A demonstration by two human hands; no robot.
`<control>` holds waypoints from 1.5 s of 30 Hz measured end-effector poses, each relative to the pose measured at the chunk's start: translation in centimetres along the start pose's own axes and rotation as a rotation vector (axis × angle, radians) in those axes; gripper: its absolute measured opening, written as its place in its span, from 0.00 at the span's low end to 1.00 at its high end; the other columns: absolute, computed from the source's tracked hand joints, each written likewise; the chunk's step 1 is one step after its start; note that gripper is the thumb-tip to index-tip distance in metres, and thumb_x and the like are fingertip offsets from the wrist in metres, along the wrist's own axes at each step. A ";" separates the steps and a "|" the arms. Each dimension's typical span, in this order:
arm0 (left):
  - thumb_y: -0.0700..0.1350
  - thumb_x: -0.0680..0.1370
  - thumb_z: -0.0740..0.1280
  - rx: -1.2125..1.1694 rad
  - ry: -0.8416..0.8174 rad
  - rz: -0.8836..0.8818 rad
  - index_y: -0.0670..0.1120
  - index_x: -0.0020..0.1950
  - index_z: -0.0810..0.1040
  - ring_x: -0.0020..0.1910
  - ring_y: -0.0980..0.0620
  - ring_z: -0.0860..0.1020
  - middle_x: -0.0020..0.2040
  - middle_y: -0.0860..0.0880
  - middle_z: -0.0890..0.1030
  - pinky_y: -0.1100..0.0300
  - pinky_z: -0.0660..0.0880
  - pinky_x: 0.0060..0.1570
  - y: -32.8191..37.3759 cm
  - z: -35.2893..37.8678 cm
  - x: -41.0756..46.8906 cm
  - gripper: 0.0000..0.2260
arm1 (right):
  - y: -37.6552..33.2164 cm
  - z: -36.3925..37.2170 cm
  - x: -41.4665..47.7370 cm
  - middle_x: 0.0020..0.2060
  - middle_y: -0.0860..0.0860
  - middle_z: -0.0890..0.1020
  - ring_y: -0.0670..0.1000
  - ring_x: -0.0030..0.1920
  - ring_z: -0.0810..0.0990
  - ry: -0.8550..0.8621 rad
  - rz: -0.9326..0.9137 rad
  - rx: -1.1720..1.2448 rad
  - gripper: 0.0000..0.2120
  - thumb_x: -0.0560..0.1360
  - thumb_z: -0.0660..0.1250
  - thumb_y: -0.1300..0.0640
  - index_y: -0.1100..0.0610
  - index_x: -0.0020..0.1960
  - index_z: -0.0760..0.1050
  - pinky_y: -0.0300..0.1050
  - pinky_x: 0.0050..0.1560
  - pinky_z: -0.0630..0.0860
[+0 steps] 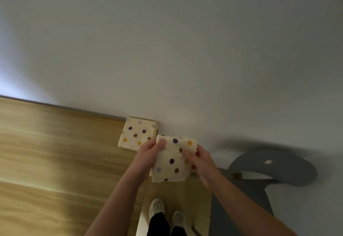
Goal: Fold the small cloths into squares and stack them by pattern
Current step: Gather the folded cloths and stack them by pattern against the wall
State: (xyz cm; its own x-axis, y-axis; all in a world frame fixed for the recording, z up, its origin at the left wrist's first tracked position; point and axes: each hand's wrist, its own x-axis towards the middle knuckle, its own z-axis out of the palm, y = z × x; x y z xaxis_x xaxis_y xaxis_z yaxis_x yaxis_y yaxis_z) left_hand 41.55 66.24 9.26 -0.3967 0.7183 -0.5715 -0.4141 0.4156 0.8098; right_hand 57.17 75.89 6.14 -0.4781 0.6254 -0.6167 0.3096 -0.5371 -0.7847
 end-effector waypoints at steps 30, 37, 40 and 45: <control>0.51 0.82 0.56 0.650 0.446 0.112 0.46 0.43 0.72 0.36 0.54 0.74 0.38 0.48 0.77 0.60 0.66 0.30 -0.8 -9.3 10.0 0.12 | -0.5 11.8 9.1 0.51 0.49 0.81 0.50 0.51 0.80 0.103 0.188 0.037 0.07 0.78 0.65 0.53 0.50 0.56 0.75 0.49 0.51 0.80; 0.50 0.83 0.56 0.682 0.451 0.090 0.45 0.49 0.73 0.42 0.48 0.75 0.43 0.48 0.77 0.56 0.68 0.39 -1.4 -10.8 13.7 0.11 | 0.3 13.5 12.5 0.52 0.53 0.83 0.54 0.52 0.82 0.142 0.231 0.131 0.13 0.77 0.68 0.54 0.56 0.60 0.77 0.55 0.56 0.80; 0.50 0.83 0.56 0.673 0.447 0.067 0.45 0.49 0.73 0.43 0.48 0.75 0.43 0.48 0.77 0.56 0.68 0.40 -1.7 -11.0 14.9 0.11 | 0.3 13.7 13.5 0.50 0.53 0.83 0.53 0.51 0.82 0.161 0.235 0.164 0.10 0.77 0.67 0.56 0.57 0.57 0.78 0.52 0.54 0.80; 0.50 0.83 0.56 0.645 0.495 0.152 0.45 0.45 0.72 0.37 0.50 0.75 0.39 0.48 0.77 0.57 0.69 0.33 -1.8 -11.0 15.5 0.12 | 0.0 14.0 14.0 0.50 0.51 0.82 0.51 0.50 0.81 0.179 0.186 0.129 0.05 0.78 0.66 0.55 0.51 0.54 0.76 0.50 0.52 0.80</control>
State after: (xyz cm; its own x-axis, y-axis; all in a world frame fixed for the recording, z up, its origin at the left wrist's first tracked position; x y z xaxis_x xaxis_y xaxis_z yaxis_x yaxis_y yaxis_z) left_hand 27.15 70.50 -2.54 -0.7878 0.5263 -0.3200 0.1650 0.6808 0.7136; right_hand 38.98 76.68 -1.62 -0.2670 0.5930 -0.7596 0.2654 -0.7125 -0.6495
